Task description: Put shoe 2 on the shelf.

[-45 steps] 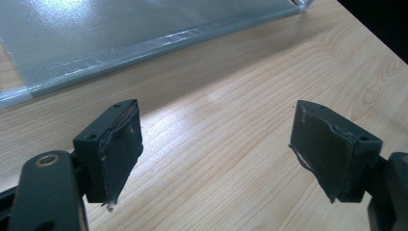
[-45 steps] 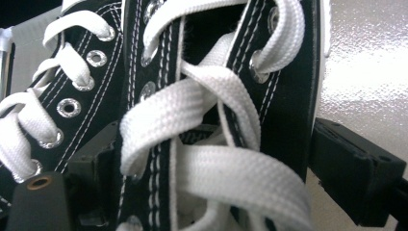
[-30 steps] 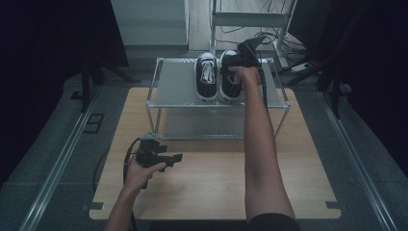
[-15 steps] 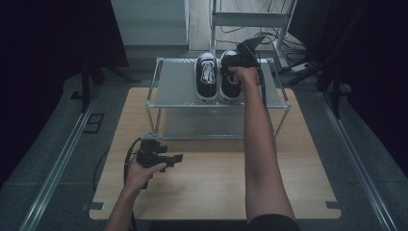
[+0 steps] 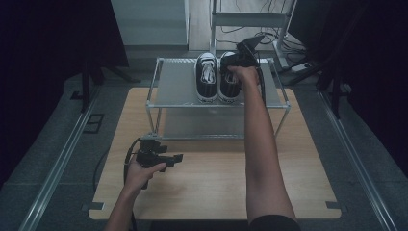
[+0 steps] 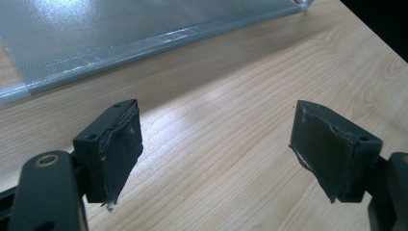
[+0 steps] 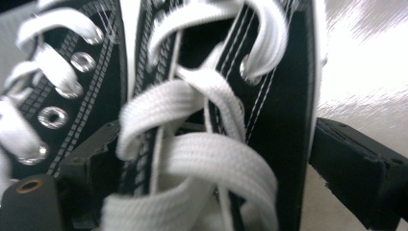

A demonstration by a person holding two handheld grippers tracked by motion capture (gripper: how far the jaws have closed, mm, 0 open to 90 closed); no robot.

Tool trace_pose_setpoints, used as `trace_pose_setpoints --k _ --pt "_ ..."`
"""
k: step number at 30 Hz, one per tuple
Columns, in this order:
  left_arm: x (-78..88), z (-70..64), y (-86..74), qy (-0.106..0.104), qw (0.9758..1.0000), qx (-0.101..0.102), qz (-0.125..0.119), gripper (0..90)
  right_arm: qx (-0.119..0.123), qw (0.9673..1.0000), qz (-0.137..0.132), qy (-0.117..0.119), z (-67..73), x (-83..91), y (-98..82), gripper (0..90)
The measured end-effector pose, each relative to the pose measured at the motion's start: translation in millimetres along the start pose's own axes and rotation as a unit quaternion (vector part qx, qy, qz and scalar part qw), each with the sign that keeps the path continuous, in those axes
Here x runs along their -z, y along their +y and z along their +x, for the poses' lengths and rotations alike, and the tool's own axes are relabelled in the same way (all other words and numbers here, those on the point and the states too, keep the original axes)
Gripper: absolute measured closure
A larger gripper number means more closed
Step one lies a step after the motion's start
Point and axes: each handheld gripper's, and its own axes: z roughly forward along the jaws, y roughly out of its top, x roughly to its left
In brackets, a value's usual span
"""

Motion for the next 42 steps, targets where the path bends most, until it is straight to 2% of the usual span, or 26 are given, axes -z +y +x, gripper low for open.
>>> trace_pose_setpoints --k 2,4,7,9,11,13,15,19,24,27,34,42 --pt "0.0 -0.2 0.1 -0.001 1.0 0.0 0.0 18.6 -0.003 0.9999 -0.013 0.009 -1.7 4.8 -0.5 11.7" --pt "-0.3 -0.7 0.1 0.0 1.0 -0.001 0.0 18.6 0.006 0.9996 -0.024 0.012 -2.7 10.6 -2.0 12.7" --pt "-0.9 -1.0 0.0 0.001 1.0 -0.002 0.002 18.6 0.023 0.9984 -0.044 0.029 -3.5 19.0 -7.5 13.8" --pt "-1.1 -0.7 -0.2 0.002 1.0 -0.001 0.001 18.6 0.04 0.9966 -0.054 0.048 -4.9 25.4 -12.4 16.1" --pt "-0.8 -0.5 -0.3 0.003 1.0 -0.001 0.0 18.6 0.057 0.9945 -0.068 0.055 -5.9 32.7 -18.3 18.0" --pt "-0.4 -0.1 -0.4 0.003 1.0 -0.001 -0.001 18.6 0.074 0.9907 -0.087 0.074 -8.9 41.8 -25.5 19.9" --pt "-0.5 0.3 -0.4 0.003 1.0 0.001 -0.001 18.6 0.088 0.9878 -0.095 0.086 -11.0 49.0 -31.8 22.1" --pt "-0.7 0.1 -0.2 0.002 1.0 0.001 -0.001 18.6 0.117 0.9814 -0.102 0.113 -16.1 63.5 -48.2 23.1" --pt "-1.3 0.1 0.1 0.0 1.0 0.001 0.001 18.6 0.141 0.9731 -0.111 0.144 -24.9 76.0 -69.1 24.3" --pt "-1.7 0.7 -0.1 0.001 1.0 0.001 0.001 18.6 0.153 0.9692 -0.115 0.155 -30.6 79.8 -81.8 25.3" --pt "-3.2 0.6 -0.2 0.001 1.0 -0.001 0.007 18.6 0.183 0.9573 -0.127 0.185 -46.6 85.9 -109.9 29.1" --pt "-5.2 -2.4 -0.8 0.003 0.9999 -0.005 0.01 18.6 0.2 0.9465 -0.135 0.214 -65.5 84.2 -142.5 31.5"
